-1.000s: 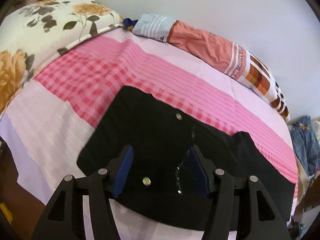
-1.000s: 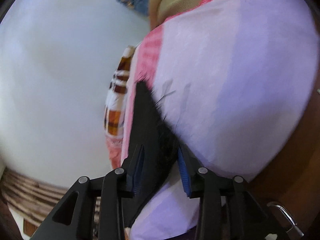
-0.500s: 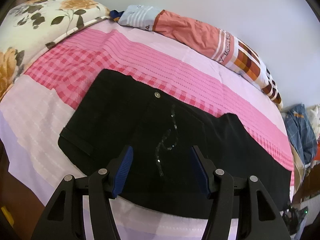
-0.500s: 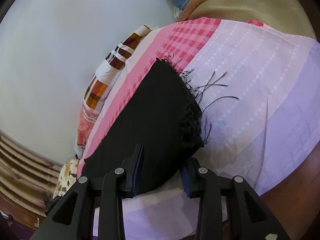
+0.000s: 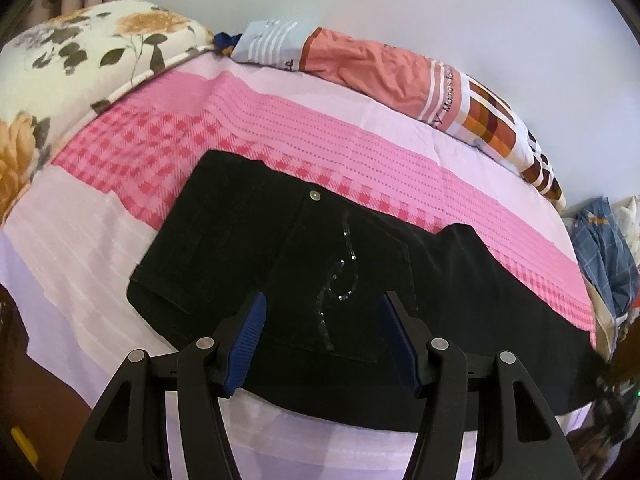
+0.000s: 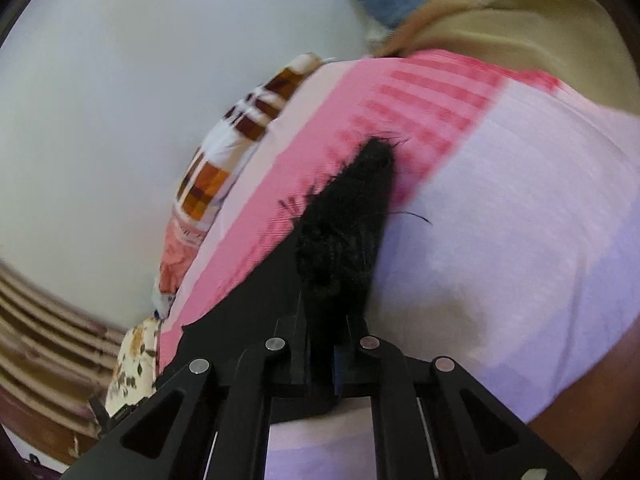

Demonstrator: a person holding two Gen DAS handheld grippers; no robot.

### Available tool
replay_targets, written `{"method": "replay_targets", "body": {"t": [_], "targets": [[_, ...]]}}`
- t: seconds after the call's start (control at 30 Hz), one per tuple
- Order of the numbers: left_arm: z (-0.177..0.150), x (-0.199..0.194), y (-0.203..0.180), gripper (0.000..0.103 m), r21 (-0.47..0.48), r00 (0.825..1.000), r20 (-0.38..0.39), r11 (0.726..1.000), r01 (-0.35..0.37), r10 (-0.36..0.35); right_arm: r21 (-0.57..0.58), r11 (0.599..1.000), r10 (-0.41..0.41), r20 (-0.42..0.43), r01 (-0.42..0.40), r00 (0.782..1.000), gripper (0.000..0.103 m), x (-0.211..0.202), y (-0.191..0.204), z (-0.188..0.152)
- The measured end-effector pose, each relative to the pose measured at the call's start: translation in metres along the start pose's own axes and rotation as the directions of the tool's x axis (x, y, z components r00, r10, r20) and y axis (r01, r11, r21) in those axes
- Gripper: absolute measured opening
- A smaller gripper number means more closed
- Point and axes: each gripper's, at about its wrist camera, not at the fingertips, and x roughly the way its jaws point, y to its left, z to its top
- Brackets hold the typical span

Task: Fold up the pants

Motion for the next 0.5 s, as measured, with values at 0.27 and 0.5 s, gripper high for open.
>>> {"method": "replay_targets", "body": {"t": [0.27, 0.5], "targets": [[-0.007, -0.004, -0.003, 0.062, 0.084, 0.999, 0.029, 0.996, -0.022, 0.020, -0.128, 0.988, 0.076, -0.103, -0.089, 0.992, 0.009, 0.046, 0.090, -0.011], [-0.009, -0.003, -0.003, 0.071, 0.127, 0.996, 0.048, 0.988, -0.085, 0.079, -0.161, 0.975, 0.120, -0.203, -0.154, 0.972, 0.009, 0.090, 0.136, -0.030]]}}
